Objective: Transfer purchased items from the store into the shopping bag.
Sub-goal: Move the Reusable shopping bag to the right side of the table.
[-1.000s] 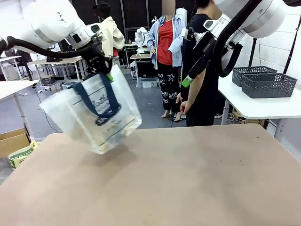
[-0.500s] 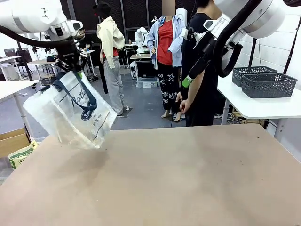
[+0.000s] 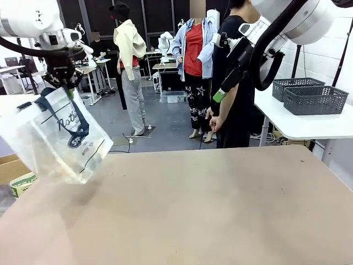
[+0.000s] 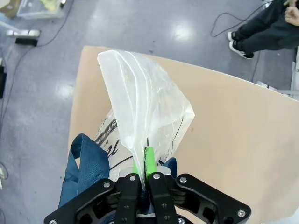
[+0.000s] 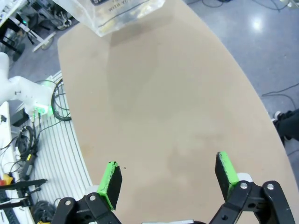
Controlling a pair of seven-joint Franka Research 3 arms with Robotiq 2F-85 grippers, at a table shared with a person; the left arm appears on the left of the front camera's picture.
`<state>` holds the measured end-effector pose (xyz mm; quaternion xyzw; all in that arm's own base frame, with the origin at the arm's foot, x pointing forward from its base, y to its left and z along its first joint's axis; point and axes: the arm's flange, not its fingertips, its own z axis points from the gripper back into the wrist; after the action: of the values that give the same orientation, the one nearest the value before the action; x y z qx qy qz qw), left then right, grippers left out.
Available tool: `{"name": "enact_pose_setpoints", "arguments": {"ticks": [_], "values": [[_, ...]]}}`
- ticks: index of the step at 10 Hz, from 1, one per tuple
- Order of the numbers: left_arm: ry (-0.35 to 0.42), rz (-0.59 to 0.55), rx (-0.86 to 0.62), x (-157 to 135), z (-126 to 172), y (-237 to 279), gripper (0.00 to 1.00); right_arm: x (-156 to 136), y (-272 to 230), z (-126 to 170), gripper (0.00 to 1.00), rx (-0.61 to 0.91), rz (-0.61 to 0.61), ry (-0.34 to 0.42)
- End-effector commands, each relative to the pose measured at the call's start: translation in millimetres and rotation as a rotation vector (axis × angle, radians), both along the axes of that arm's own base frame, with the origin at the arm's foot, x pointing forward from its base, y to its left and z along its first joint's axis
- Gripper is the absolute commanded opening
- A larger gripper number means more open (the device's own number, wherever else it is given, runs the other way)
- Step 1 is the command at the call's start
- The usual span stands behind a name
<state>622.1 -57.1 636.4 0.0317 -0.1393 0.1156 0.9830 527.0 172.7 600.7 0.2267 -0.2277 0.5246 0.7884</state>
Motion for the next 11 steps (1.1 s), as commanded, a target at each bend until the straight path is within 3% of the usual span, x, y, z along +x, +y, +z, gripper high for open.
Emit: {"name": "enact_pose_setpoints", "arguments": {"ticks": [1,6,11], "values": [[0.009,0.030,0.020,-13,-6,16,0.00,1,2,1,1.00,0.001,-0.011,0.013],[0.044,0.088,0.069,-16,-31,51,0.00,1,2,1,1.00,0.001,-0.011,0.013],[0.054,0.090,0.124,-1,-36,69,0.00,1,2,1,1.00,0.001,-0.011,0.013]]}}
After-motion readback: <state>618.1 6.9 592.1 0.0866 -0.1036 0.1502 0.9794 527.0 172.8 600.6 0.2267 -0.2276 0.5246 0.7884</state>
